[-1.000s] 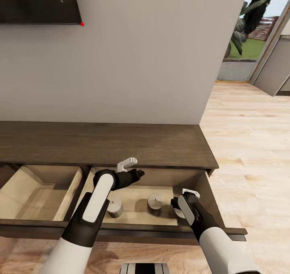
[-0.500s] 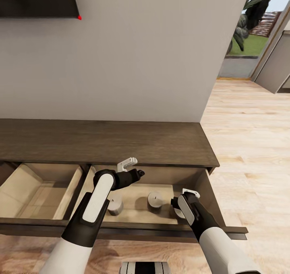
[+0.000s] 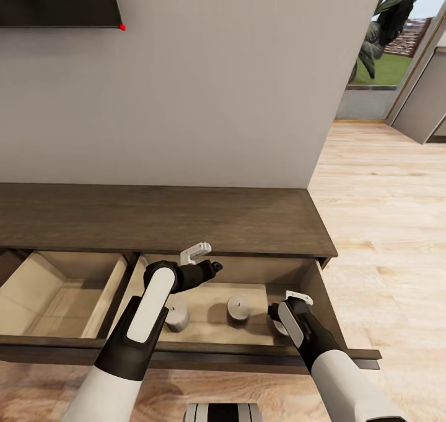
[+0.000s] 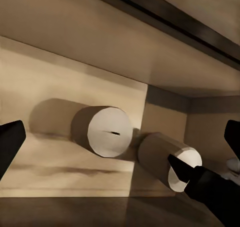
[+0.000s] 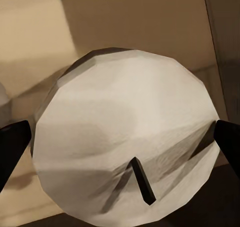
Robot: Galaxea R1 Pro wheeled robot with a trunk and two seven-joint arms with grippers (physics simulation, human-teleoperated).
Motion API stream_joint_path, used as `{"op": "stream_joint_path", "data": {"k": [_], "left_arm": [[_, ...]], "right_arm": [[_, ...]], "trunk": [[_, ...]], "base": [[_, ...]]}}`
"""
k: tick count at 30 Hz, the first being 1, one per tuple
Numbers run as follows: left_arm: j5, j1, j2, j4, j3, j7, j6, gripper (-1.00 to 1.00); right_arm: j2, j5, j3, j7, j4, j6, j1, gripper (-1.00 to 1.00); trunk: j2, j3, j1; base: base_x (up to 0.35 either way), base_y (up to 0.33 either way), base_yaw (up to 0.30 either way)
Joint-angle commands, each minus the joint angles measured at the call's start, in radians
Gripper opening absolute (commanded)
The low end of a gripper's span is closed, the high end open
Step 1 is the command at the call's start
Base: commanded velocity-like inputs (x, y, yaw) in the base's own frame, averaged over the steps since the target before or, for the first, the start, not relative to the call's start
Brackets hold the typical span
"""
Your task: Place each of the two pumpkins and all three candles from the living room inside a cabinet in the living room (use any cabinet), then make sure every cabinet is closed, and position the cauldron so it is next to a table in the living room.
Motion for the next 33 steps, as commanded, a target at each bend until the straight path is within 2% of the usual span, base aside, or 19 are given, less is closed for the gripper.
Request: {"op": "stream_joint_path", "data": {"k": [1, 15, 21, 28, 33], "left_arm": [[0.010, -0.001, 0.000, -0.001, 0.000, 0.010, 0.001, 1.00], [0.010, -0.001, 0.000, -0.001, 0.000, 0.010, 0.001, 1.00], [0.010, -0.001, 0.001, -0.001, 0.000, 0.010, 0.001, 1.00], [0.010, -0.001, 0.001, -0.001, 0.000, 0.010, 0.001, 1.00], [0.010, -0.001, 0.001, -0.001, 0.000, 0.010, 0.001, 1.00]], "right_arm": [[-0.001, -0.010, 0.004, -0.009, -0.001, 0.002, 0.000, -1.00], [-0.001, -0.014, 0.004, -0.007, -0.001, -0.002, 0.000, -1.00], [-0.002, -0.016, 0.005, -0.001, -0.001, -0.071, 0.000, -1.00], [-0.002, -0.011, 0.005, 0.000, 0.000, -0.080, 0.000, -1.00], [-0.002, -0.010, 0.005, 0.000, 0.000, -0.080, 0.000, -1.00]], "trunk": [[0.000, -0.001, 0.000], [0.000, -0.001, 0.000], [0.000, -0.001, 0.000], [0.000, -0.001, 0.000], [0.000, 0.011, -0.002]], "base": [[0.000, 0.000, 0.000], [0.000, 0.000, 0.000], [0.000, 0.000, 0.000], [0.000, 0.000, 0.000], [0.000, 0.000, 0.000]]}}
